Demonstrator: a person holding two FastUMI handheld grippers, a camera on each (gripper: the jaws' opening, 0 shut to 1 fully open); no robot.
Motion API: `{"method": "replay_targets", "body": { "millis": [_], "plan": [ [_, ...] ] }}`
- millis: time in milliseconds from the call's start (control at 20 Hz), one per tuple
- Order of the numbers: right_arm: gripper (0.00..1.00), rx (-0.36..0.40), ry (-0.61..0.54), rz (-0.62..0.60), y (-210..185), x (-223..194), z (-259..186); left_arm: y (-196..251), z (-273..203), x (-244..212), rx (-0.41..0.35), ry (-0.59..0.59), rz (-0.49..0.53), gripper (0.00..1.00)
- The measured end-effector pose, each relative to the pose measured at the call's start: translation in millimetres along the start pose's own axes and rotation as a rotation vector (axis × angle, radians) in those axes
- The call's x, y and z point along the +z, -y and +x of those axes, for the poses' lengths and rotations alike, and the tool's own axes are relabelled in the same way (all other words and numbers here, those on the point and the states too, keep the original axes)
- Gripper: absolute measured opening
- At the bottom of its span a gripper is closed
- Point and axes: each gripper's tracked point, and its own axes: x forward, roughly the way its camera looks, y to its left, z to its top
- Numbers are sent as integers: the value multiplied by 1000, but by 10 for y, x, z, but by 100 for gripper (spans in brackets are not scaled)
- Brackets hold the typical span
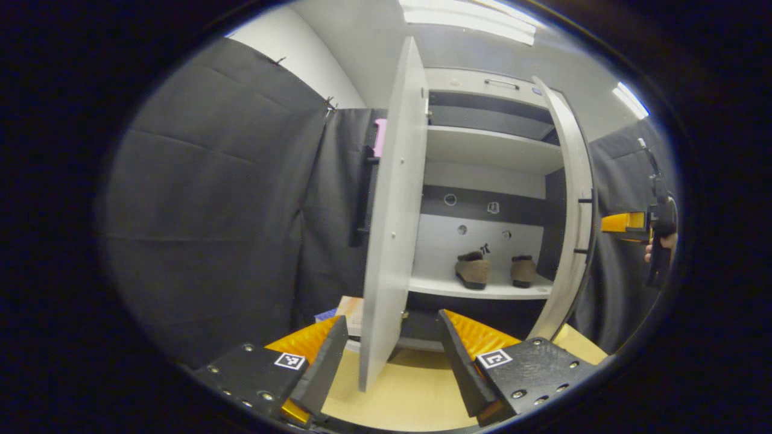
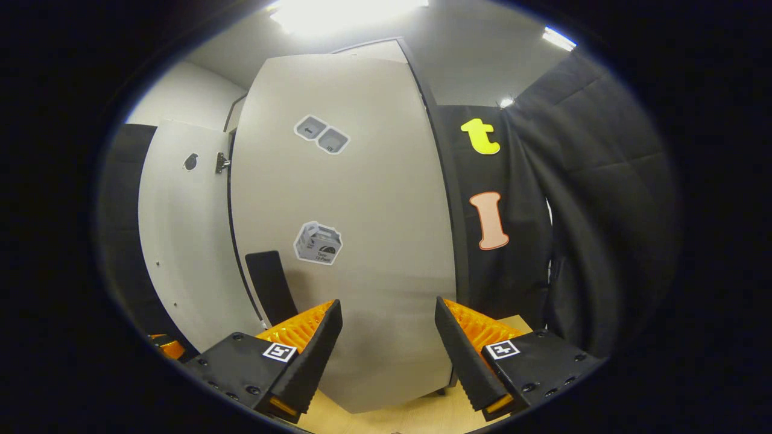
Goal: Grab one shoe with the right hand and put it into the shoe cabinet, grab the other shoe with the left hand and put it into the shoe cabinet; then close the right door with the right hand and the left door with the left hand.
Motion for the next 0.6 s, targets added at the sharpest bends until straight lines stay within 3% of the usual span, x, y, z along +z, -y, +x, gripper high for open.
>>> {"method": "replay_targets", "body": {
  "millis": [150, 300, 450, 600],
  "plan": [
    [98, -25, 22, -20, -50, 68, 16, -503, -8, 117, 69, 16, 10, 87],
    [98, -49, 44, -40, -111, 86, -18, -867, 69, 305, 78, 50, 29, 87],
    [98, -67, 41, -32, -140, 19, -120, -1052, 237, 607, 41, 96, 31, 86],
    [98, -92, 25, -21, -129, -85, -220, -1039, 497, 816, -51, 126, 22, 86]
  ]
}}
